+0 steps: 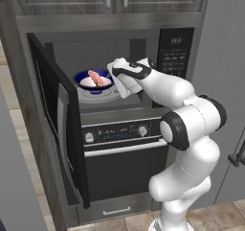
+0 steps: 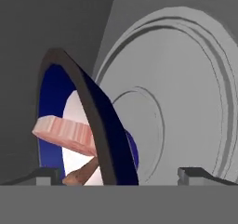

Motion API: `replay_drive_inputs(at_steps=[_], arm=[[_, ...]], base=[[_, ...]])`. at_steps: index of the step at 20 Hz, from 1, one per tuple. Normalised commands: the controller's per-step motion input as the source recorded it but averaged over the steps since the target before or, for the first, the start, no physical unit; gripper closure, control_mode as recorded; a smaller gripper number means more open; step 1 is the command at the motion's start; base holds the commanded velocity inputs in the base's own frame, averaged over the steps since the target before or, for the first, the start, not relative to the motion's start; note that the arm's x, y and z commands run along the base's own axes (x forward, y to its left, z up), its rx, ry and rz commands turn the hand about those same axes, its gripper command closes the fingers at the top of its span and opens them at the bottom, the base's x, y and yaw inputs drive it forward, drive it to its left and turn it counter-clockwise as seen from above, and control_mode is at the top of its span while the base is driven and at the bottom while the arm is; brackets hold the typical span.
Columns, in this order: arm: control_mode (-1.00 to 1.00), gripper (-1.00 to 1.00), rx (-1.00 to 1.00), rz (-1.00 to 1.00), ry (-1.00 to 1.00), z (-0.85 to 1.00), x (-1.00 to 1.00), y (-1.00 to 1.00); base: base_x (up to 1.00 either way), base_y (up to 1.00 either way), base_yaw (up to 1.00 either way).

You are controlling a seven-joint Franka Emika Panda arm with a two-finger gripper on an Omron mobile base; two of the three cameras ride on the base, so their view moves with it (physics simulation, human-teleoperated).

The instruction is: The microwave is finished heating the steak and mushroom. Take the bowl containing the food and place it on the dining counter.

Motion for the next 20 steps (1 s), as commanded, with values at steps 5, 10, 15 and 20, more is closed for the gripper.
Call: replay_drive_inputs(at_steps=[5,10,15,20], arm=[[-1.00,-1.00,-0.06,-0.04,0.03,-0.13,0.65,0.27],[-1.00,1.00,-0.05,0.00,0.07,-0.22,0.34,0.03],[-1.00,1.00,0.00,0.00,0.00,-0.02,0.01,0.00],[-1.00,1.00,0.00,0.00,0.00,0.00,0.00,0.00]], base=[[0.00,0.00,0.00],[0.00,0.00,0.00],[0.00,0.00,0.00],[0.00,0.00,0.00]])
